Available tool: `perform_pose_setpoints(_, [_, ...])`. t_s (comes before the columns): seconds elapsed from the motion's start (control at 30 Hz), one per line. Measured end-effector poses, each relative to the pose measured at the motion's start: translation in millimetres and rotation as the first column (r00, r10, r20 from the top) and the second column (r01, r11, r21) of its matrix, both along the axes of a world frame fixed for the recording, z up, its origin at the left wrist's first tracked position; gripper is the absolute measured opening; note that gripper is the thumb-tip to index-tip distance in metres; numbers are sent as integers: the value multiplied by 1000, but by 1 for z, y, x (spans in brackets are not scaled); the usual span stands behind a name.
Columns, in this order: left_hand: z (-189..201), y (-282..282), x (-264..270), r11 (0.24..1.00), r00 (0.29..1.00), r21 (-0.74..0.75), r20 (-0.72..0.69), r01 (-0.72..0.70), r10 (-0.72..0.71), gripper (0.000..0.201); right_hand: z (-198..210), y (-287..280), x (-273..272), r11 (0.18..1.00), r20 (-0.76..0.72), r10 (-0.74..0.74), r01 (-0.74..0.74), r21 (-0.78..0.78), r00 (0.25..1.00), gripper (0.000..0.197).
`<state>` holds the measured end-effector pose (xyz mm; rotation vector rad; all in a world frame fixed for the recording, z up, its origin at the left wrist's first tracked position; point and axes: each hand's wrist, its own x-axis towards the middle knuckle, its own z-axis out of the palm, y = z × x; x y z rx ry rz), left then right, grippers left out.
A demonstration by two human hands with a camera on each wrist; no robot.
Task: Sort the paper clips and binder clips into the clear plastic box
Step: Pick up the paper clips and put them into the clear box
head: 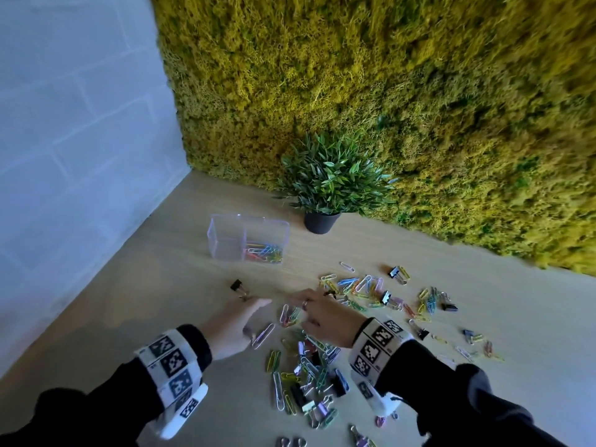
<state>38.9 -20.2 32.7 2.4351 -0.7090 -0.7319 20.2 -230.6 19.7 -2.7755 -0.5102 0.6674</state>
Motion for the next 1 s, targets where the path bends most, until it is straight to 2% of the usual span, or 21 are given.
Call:
perform_pose_setpoints(0.13, [-6,-9,-2,994,1000,111,16,2,-4,76,3,12,2,997,43,-76,75,19,996,66])
perform_pose_setpoints(0.2, [-10,-13,1,991,998,118,15,-60,59,67,0,17,6,993,46,-110,108,47,993,60])
perform_pose_setpoints(0.27, [-14,-16,4,992,994,73,46,-107,103,49,-1,17,6,983,35,-144,139,118,989,45])
perform_pose_setpoints(0.33, [-14,-17,4,993,991,34,76,-115,112,30,4,17,3,976,27,-162,156,155,986,31])
perform_pose_setpoints(0.4, [-11,-18,2,995,992,33,88,-97,94,19,5,18,1,975,30,-181,176,135,983,24])
perform_pose_setpoints(0.53, [-7,-24,-2,985,991,172,127,18,-40,28,5,22,-3,982,40,-185,186,-26,982,28])
perform_pose_setpoints(0.6, [-3,-24,-2,976,991,216,121,33,-60,29,3,21,-4,981,46,-178,181,-74,983,28])
perform_pose_setpoints(0.7, [1,-16,2,982,1000,189,-3,-27,28,12,5,20,-10,972,5,-234,234,-22,972,27])
perform_pose_setpoints(0.73, [1,-11,4,990,989,107,-105,-91,102,3,3,17,-11,980,-2,-196,195,-33,981,27])
perform_pose_setpoints(0.77, [2,-5,6,982,951,7,-246,-189,185,11,4,17,-10,968,-41,-249,250,33,968,25])
perform_pose_setpoints(0.8, [5,1,9,941,883,-107,-393,-320,256,16,6,16,-9,917,-78,-336,345,199,939,20])
perform_pose_setpoints(0.83, [9,6,12,865,802,-199,-512,-460,308,19,5,10,-6,852,-130,-367,389,350,921,12])
perform_pose_setpoints(0.87, [15,11,14,783,729,-253,-597,-569,336,23,8,6,-5,741,-212,-425,473,477,880,13])
perform_pose_setpoints(0.93, [23,18,17,662,629,-286,-688,-693,362,31,14,-2,-7,438,-431,-462,622,649,775,18])
perform_pose_setpoints(1.0, [28,21,17,648,616,-286,-699,-705,362,36,20,-5,-13,106,-628,-364,700,706,688,16])
